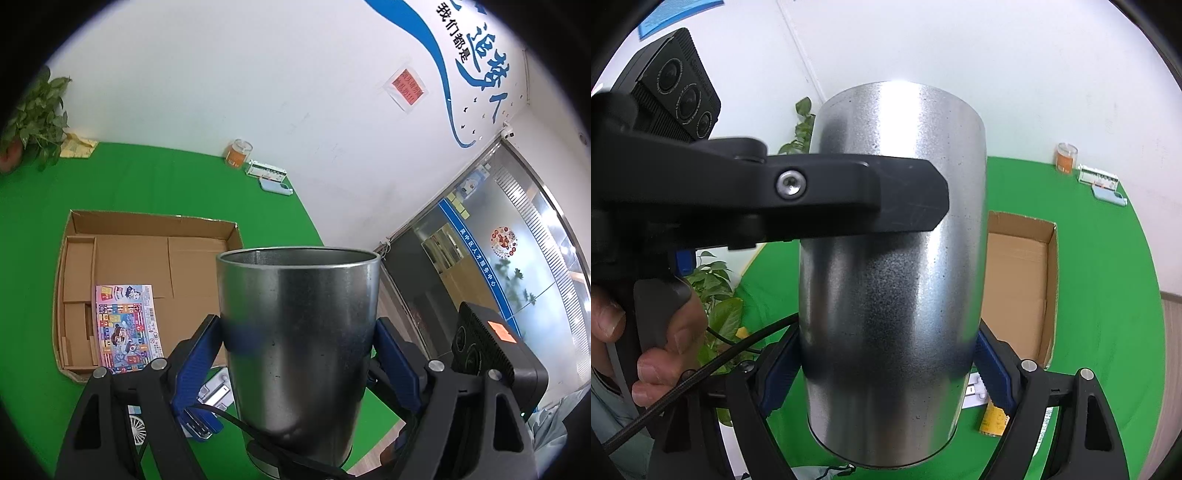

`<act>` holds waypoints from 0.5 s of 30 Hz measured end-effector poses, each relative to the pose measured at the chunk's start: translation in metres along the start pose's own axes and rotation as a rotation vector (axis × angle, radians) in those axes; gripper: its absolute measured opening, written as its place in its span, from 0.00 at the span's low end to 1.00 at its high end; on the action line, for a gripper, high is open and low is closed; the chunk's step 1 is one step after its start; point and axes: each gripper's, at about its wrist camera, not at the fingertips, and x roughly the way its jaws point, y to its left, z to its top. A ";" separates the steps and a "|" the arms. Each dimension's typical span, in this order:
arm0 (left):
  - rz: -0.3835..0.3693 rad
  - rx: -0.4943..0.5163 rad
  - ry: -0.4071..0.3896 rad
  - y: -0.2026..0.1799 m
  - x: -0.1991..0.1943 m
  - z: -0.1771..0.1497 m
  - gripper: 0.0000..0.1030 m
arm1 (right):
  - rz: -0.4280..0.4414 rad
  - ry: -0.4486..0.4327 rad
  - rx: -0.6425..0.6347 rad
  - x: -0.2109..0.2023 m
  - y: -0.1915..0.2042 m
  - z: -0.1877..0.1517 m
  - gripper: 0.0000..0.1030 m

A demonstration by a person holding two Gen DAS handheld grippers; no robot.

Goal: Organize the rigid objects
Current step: 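Carry the silver cup toward the cardboard box with the right gripper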

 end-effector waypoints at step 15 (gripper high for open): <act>-0.026 -0.100 0.101 0.070 0.076 0.020 0.80 | 0.001 0.137 0.064 0.082 -0.034 0.045 0.81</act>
